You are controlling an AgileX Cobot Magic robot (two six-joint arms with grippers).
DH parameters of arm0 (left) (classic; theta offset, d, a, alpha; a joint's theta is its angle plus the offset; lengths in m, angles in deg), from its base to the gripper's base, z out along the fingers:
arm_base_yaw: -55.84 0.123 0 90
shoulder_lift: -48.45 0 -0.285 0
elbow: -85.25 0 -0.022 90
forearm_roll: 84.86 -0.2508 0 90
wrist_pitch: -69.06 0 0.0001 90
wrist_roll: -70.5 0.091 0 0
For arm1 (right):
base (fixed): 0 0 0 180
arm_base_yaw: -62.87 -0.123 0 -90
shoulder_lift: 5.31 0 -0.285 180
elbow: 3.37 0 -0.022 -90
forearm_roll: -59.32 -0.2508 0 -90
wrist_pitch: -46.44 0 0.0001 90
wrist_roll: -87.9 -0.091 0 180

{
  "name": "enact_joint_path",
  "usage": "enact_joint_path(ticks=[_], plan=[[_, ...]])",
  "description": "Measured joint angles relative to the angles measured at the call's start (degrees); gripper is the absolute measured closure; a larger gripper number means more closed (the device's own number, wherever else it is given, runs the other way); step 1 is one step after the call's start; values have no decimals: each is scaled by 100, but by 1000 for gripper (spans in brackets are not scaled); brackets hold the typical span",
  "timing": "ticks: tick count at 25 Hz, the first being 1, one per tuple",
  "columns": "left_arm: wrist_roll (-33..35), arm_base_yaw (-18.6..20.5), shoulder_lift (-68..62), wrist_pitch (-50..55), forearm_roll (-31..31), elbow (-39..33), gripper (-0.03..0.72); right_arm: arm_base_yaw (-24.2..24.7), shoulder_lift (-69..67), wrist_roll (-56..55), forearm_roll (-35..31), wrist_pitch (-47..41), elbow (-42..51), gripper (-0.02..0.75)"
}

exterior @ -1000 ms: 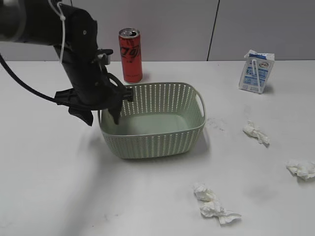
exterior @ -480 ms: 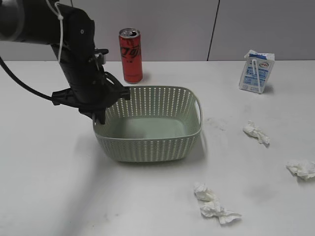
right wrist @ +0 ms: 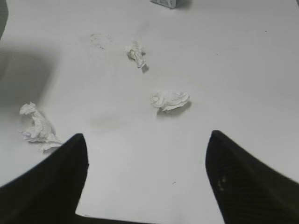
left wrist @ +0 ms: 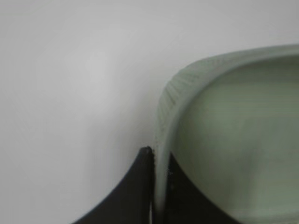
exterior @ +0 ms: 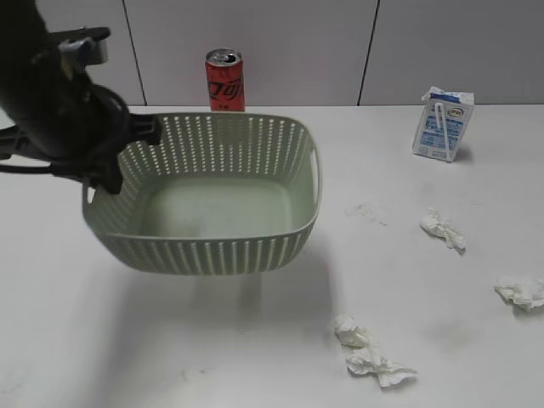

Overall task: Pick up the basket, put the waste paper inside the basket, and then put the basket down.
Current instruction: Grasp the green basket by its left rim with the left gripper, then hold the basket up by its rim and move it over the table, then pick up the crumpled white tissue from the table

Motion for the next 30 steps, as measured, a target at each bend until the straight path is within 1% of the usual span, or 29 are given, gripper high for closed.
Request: enact_joint_path(ticks=[1, 2, 3, 6, 10, 13, 17, 20, 21, 24, 26, 30], plan=[[0, 42, 127, -104, 0, -229, 688, 0, -304, 0, -34, 83, -63, 148], [0, 154, 282, -288, 0, -713, 688, 0, -1025, 0, -137, 274, -224, 148], [0, 154, 282, -288, 0, -713, 688, 0, -1025, 0, -137, 274, -224, 148], [5, 264, 266, -436, 0, -1049, 688, 0, -2352, 157, -359, 397, -582, 148], [39, 287, 191, -627, 53, -1072, 688, 0, -4439, 796, -705, 534, -1225, 148], [45, 287, 145, -667, 107, -1072, 688, 0, -6107, 1127, -745, 832, -1832, 148], [51, 287, 145, -689, 119, -1072, 688, 0, -7756, 1257, -760, 1059, -2801, 148], [96, 287, 113, -778, 282, -1072, 688, -23, -8845, 1299, -755, 1127, -3482, 148], [215, 287, 66, -829, 361, -1072, 688, -43, -9104, 1329, -726, 1127, -3694, 148], [388, 287, -187, -770, 500, -885, 688, -165, -9823, 1425, -602, 1168, -4138, 160], [414, 287, -412, -598, 517, -541, 688, -267, -10187, 1449, -415, 1206, -4366, 189], [434, 287, -815, -364, 554, 44, 688, -420, -10688, 1464, -87, 1272, -4519, 249]])
